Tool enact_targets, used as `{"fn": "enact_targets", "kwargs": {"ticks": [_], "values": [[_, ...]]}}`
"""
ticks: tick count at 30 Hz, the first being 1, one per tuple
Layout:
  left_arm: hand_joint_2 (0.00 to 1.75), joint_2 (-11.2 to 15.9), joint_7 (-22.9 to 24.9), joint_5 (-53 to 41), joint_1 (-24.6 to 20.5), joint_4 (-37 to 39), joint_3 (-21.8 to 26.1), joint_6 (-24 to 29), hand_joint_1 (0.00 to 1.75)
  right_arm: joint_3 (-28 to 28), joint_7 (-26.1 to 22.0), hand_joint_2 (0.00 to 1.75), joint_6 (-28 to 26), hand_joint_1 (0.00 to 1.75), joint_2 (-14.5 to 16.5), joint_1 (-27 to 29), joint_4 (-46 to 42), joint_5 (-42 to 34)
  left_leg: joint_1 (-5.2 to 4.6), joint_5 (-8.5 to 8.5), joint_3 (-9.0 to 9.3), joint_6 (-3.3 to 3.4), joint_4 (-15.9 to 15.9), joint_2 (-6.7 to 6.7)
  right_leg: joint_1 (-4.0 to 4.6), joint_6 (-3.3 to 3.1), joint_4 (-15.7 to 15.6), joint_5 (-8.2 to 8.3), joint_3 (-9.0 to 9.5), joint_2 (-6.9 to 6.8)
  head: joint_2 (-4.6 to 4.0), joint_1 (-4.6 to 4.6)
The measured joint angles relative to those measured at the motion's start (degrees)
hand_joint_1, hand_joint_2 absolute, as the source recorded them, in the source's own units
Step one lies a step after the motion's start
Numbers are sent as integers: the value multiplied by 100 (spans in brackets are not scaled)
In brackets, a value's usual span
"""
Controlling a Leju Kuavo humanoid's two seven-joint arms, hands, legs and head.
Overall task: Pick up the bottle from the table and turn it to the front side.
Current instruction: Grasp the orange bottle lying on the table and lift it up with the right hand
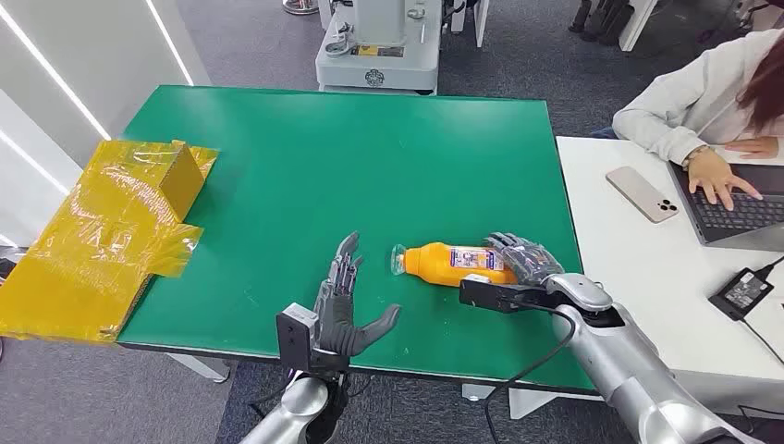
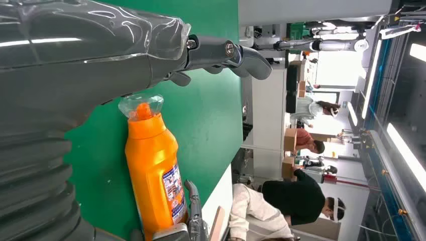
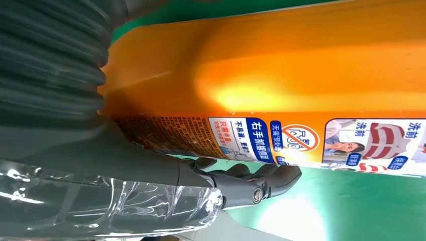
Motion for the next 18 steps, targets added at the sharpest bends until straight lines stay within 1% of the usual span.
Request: {"fn": "enact_targets", "kwargs": {"ticks": [4, 8, 12, 15, 18], "values": [[175, 13, 24, -23, 27, -18, -1, 7, 0, 0, 5, 175, -66, 166, -33, 88, -115, -13, 0, 0, 0, 0, 0, 0, 0, 0, 0, 0, 0, 0, 0, 2], [175, 47, 26, -27, 84, -72, 0, 22, 0, -4, -3, 175, -119, 174, -62, 173, -230, -42, 0, 0, 0, 0, 0, 1, 0, 0, -1, 0, 1, 1, 0, 1], [175, 62, 26, -27, 122, -115, 0, 39, 0, -28, -61, 175, -195, 175, -68, 237, -285, -81, 0, 0, 0, 0, 0, 1, 0, 0, -1, 0, 2, 1, 0, 1], [175, 78, 23, -27, 152, -136, 0, 54, 0, -66, -184, 175, -268, 175, -68, 281, -302, -172, 0, 0, 1, 0, 1, 0, 0, 0, -1, 0, 2, 1, 0, 1], [175, 92, -10, -27, 173, -140, 0, 83, 0, -177, -435, 175, -355, 175, -68, 386, -350, -430, 0, 0, 0, 0, 1, -1, 0, 0, -1, 0, 2, -1, 0, 1]]}}
